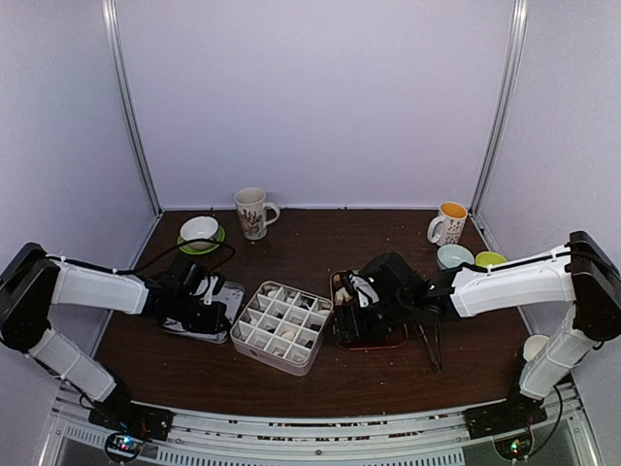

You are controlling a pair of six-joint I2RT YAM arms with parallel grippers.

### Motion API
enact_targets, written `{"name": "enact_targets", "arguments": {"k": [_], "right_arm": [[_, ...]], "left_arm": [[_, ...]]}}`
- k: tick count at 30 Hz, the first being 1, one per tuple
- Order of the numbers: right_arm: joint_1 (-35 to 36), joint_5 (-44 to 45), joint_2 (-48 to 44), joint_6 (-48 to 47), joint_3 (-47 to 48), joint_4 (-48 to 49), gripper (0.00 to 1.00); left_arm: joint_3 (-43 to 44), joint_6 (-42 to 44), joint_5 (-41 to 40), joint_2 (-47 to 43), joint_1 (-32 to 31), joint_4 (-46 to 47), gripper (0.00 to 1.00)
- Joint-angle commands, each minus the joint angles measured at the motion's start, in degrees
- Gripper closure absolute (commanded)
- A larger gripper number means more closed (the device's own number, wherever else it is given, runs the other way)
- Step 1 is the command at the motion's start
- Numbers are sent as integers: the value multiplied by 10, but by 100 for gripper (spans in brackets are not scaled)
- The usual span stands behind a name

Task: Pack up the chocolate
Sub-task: Adjust the packing box at the center of the board.

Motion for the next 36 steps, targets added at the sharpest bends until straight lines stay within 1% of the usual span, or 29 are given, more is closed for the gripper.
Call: {"name": "enact_targets", "arguments": {"k": [1, 8, 15, 18, 19, 23, 25, 26, 28, 34, 35, 36], "right_arm": [[-4, -15, 25, 17, 29, 25, 24], [-36, -35, 61, 21, 60, 54, 24], [-64, -59, 94, 2, 97, 47, 24], [-73, -58, 89, -3, 100, 45, 25], [-75, -56, 85, -7, 100, 41, 24], [-81, -27, 59, -34, 101, 11, 24], [-84, -20, 44, -47, 96, 7, 25], [-85, -15, 35, -52, 92, 8, 24], [-86, -9, 20, -58, 86, 9, 24], [-88, 15, -15, -89, 87, -14, 25], [-88, 16, -19, -95, 88, -18, 24], [-89, 17, -22, -99, 90, -21, 25]], "left_arm": [[10, 10, 80, 27, 1, 66, 100], [-24, -41, 110, 35, -16, 143, 100], [-21, -68, 96, 21, -51, 139, 100], [-23, -74, 57, -7, -55, 100, 100], [-23, -75, 28, -23, -54, 73, 100], [-13, -70, -77, -100, -53, -29, 92], [0, -61, -119, -139, -52, -76, 85], [8, -56, -143, -157, -51, -99, 78], [19, -43, -180, -185, -41, -140, 68], [30, -3, -242, -241, 45, -215, 20], [35, 3, -250, -244, 62, -224, 15], [38, 13, -252, -242, 78, -229, 12]]}}
